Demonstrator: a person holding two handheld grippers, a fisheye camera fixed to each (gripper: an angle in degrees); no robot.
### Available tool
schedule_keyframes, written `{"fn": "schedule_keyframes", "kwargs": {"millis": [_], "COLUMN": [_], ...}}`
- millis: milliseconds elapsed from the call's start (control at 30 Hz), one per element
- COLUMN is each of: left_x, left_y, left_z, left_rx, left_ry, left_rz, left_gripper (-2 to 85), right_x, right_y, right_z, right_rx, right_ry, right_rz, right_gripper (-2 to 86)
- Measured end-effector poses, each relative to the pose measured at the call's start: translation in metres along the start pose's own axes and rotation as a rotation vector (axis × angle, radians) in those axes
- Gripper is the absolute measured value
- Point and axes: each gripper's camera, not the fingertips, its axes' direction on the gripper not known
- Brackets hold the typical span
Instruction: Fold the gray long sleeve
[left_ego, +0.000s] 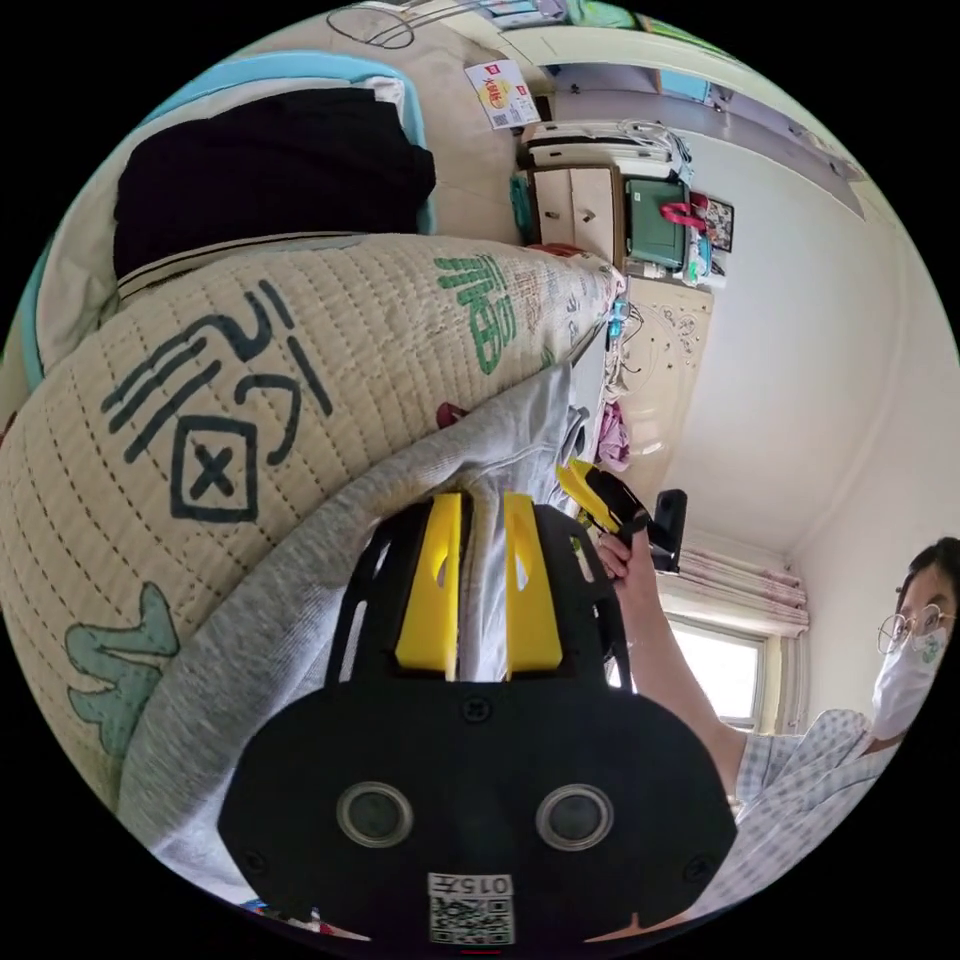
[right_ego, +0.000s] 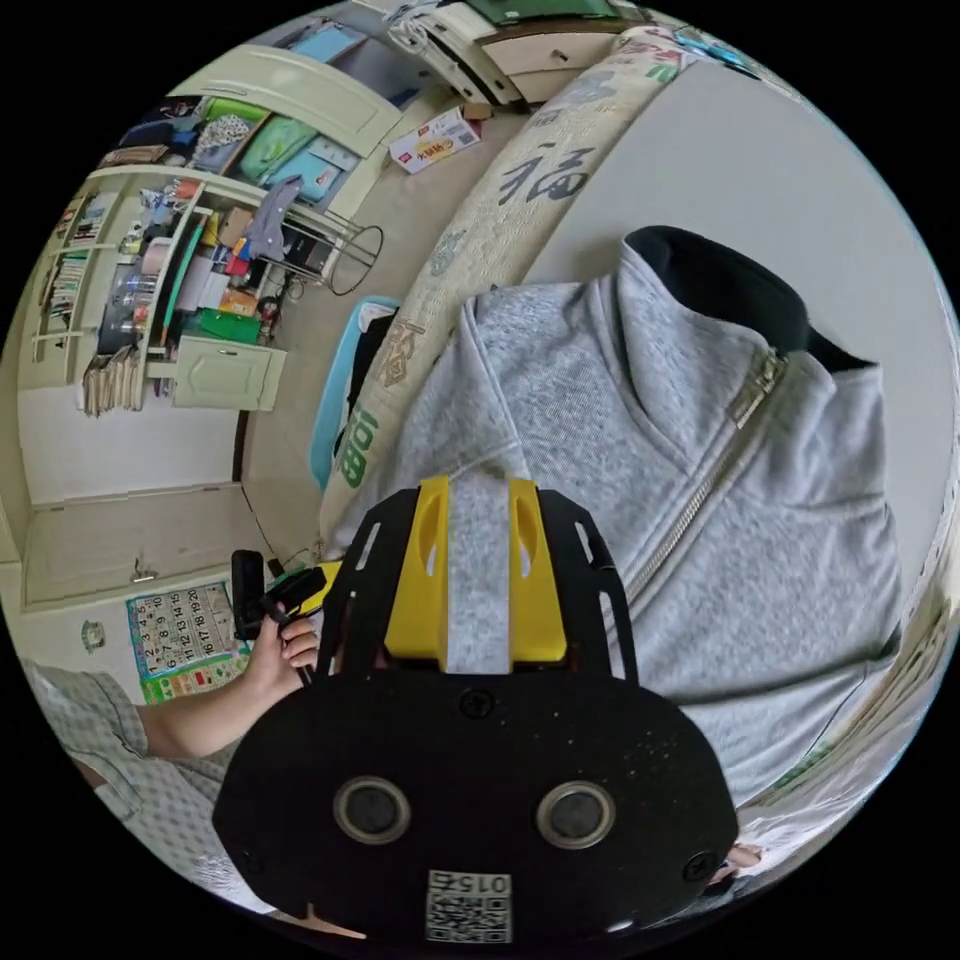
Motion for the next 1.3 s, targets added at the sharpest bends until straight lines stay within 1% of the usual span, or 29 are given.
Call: {"fn": "schedule_keyframes", "kwargs": {"millis": [67,100,167,233,300,367,400,467,533,633,733,800,833,867,900,1000,1067,1133,1233,1300], "left_x": [-0.001,0.003,0.016,0.027,0.031,0.031,0.032,0.034,0.036,0.048,0.073,0.095,0.101,0.111,0.118,0.122,0.118,0.117,0.118,0.124], "left_y": [-0.001,-0.002,-0.006,-0.011,-0.019,-0.024,-0.025,-0.027,-0.027,-0.018,-0.003,0.024,0.034,0.055,0.078,0.135,0.162,0.182,0.204,0.215], "left_z": [-0.002,-0.006,-0.013,-0.021,-0.035,-0.037,-0.036,-0.031,-0.030,-0.034,-0.033,-0.019,-0.013,-0.001,0.013,0.047,0.067,0.082,0.098,0.106], "left_rx": [0.000,0.018,0.045,0.078,0.125,0.105,0.094,0.065,0.052,0.052,-0.052,-0.216,-0.267,-0.368,-0.461,-0.612,-0.661,-0.650,-0.590,-0.526], "left_ry": [0.018,0.020,-0.010,-0.021,-0.022,-0.070,-0.108,-0.121,-0.108,-0.123,-0.184,-0.199,-0.198,-0.200,-0.209,-0.228,-0.236,-0.266,-0.285,-0.336], "left_rz": [-0.019,-0.005,0.053,0.093,0.082,0.089,0.091,0.103,0.094,0.108,0.179,0.257,0.280,0.313,0.323,0.266,0.206,0.178,0.141,0.140], "left_gripper": [3.1,1.7,0.5,0.0,-0.2,-0.3,-0.3,-0.3,-0.1,0.4,1.0,1.6,1.9,2.6,3.7,5.7,6.1,6.3,7.3,8.4], "right_x": [-0.006,-0.015,-0.033,-0.052,-0.068,-0.073,-0.072,-0.074,-0.079,-0.077,-0.055,-0.024,-0.016,0.000,0.016,0.047,0.059,0.067,0.077,0.081], "right_y": [-0.011,-0.020,-0.035,-0.052,-0.070,-0.085,-0.095,-0.098,-0.085,-0.036,0.044,0.114,0.131,0.164,0.195,0.254,0.274,0.286,0.294,0.295], "right_z": [0.004,0.007,0.012,0.012,0.006,0.010,0.017,0.020,0.009,-0.017,-0.042,-0.055,-0.058,-0.063,-0.067,-0.075,-0.076,-0.075,-0.073,-0.070], "right_rx": [-0.008,-0.029,-0.043,-0.024,0.075,0.074,0.024,-0.011,0.016,0.022,0.019,-0.008,-0.017,-0.036,-0.048,-0.046,-0.051,-0.055,-0.055,-0.060], "right_ry": [0.029,0.077,0.155,0.182,0.252,0.314,0.298,0.221,0.165,0.123,0.141,0.151,0.147,0.131,0.116,0.070,0.041,0.022,-0.009,-0.054], "right_rz": [0.024,0.019,-0.016,-0.050,-0.053,-0.056,-0.050,-0.064,-0.123,-0.157,-0.126,-0.034,-0.006,0.050,0.110,0.225,0.243,0.227,0.187,0.160], "right_gripper": [6.2,3.5,1.6,0.5,-0.2,-0.4,-0.5,-0.5,-0.3,0.2,1.0,1.9,2.2,3.1,4.0,5.5,6.0,6.5,6.8,6.9]}}
